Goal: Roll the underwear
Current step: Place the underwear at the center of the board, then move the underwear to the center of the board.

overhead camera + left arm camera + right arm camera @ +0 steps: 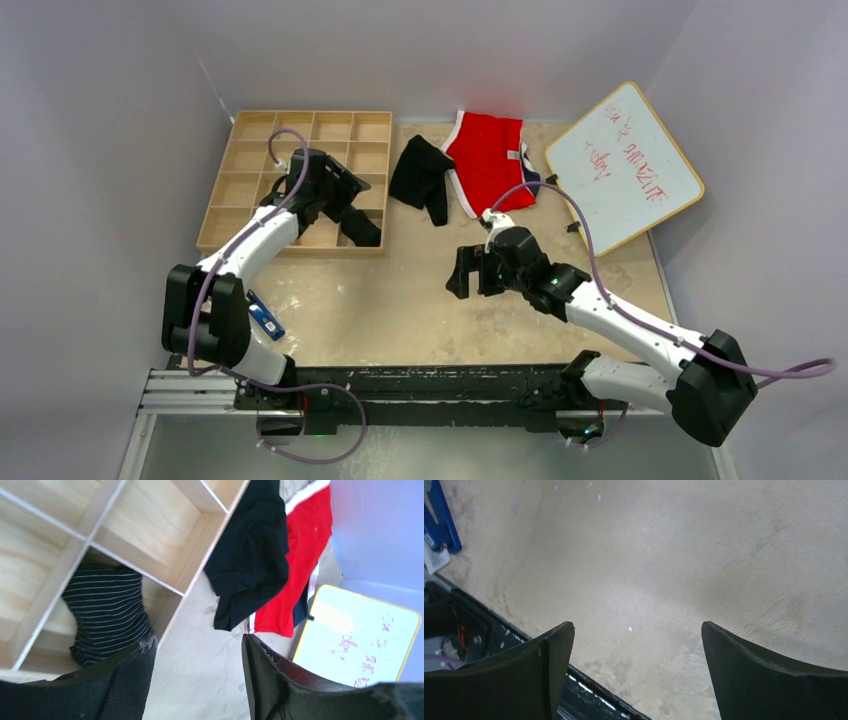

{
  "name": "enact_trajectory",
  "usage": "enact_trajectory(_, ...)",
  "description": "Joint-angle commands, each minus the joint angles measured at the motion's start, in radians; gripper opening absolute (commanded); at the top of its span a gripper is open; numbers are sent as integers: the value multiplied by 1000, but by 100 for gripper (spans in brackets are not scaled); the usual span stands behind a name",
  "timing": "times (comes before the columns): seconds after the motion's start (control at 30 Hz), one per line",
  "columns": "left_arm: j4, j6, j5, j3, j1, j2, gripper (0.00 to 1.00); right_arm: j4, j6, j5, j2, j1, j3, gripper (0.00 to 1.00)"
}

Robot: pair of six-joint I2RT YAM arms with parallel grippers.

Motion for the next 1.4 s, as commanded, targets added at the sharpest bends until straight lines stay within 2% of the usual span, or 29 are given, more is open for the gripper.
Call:
enact_trajectory(0.0, 129, 118, 120, -9, -11, 57, 59, 24, 98, 109, 52, -39, 75, 99)
enact_trajectory(0.2, 165, 159, 154, -51, -12, 168, 59, 82, 56, 63, 212, -153, 233, 99)
enact_trajectory(0.4, 191, 185, 168, -46, -9, 122, 60, 81, -35, 23, 507, -227, 529, 98)
enact_trajectory(0.53, 118, 250, 196, 34, -5, 65, 65, 2, -69, -10, 747, -244, 788, 87)
enact_trajectory(0.67, 91, 291, 233, 46, 4, -38, 71, -70, -59, 7, 949, -262, 978, 69)
enact_trajectory(0.77, 73, 312, 259, -4, 5, -121, 74, -119, -75, -24, 1052, -271, 1086, 58)
enact_trajectory(0.87, 69, 312, 296, -82, 7, -207, 74, -168, -104, -21, 1119, -272, 1161, 54)
enact_trajectory(0.97, 59, 308, 331, -160, 7, -288, 74, -193, -132, -50, 1144, -272, 1204, 27)
enact_trajectory(1.03, 44, 315, 342, -194, 7, -331, 74, -191, -149, -44, 1125, -270, 1210, 2)
enact_trajectory(1.23, -32, 354, 356, -201, 7, -396, 73, -236, -221, -57, 937, -264, 1140, 0)
enact_trajectory(1.37, -38, 362, 396, -220, 7, -422, 73, -265, -243, -83, 748, -247, 934, 0)
